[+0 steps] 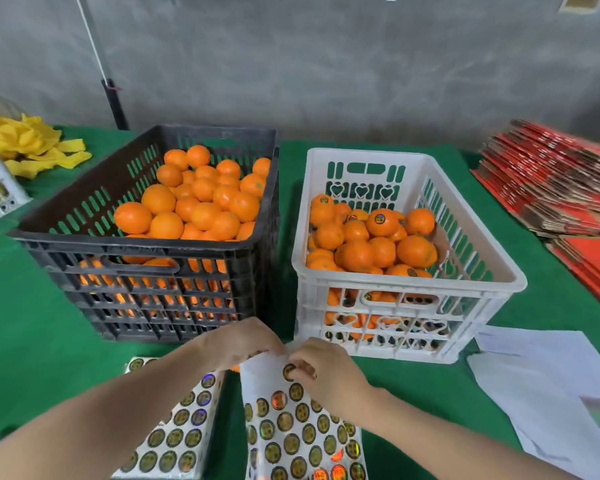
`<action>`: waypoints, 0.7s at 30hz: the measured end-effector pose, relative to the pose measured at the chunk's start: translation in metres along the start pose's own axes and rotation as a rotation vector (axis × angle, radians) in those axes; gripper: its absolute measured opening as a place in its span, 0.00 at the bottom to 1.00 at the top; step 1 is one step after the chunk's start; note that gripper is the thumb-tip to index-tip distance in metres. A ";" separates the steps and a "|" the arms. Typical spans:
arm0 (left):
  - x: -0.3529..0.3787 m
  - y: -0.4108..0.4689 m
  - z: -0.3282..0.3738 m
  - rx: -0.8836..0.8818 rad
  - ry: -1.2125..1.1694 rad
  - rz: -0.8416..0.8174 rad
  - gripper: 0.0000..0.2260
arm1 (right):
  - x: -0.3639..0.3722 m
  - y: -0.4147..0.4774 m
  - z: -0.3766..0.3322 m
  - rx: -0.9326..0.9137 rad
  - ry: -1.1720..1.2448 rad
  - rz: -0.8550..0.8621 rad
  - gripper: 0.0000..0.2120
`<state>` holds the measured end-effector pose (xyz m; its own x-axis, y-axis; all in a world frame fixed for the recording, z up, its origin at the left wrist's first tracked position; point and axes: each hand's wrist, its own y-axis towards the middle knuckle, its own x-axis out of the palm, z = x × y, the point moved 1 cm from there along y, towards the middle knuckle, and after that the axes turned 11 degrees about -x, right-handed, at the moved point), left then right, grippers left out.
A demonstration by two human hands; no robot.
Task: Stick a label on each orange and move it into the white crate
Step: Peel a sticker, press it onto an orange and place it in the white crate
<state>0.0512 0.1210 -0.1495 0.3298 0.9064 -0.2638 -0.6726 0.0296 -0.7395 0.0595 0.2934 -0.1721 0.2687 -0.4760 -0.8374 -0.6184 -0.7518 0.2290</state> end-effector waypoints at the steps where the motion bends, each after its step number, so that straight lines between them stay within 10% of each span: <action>1: 0.002 -0.002 0.000 0.002 -0.064 -0.023 0.05 | 0.002 -0.002 0.000 -0.001 -0.031 0.012 0.10; 21: 0.018 0.008 -0.006 0.250 0.316 0.120 0.10 | -0.018 -0.015 -0.019 -0.050 0.230 0.378 0.09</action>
<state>0.0557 0.1351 -0.1633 0.3998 0.7372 -0.5448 -0.8458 0.0677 -0.5292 0.0775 0.3047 -0.1511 0.1915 -0.8064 -0.5595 -0.6699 -0.5240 0.5259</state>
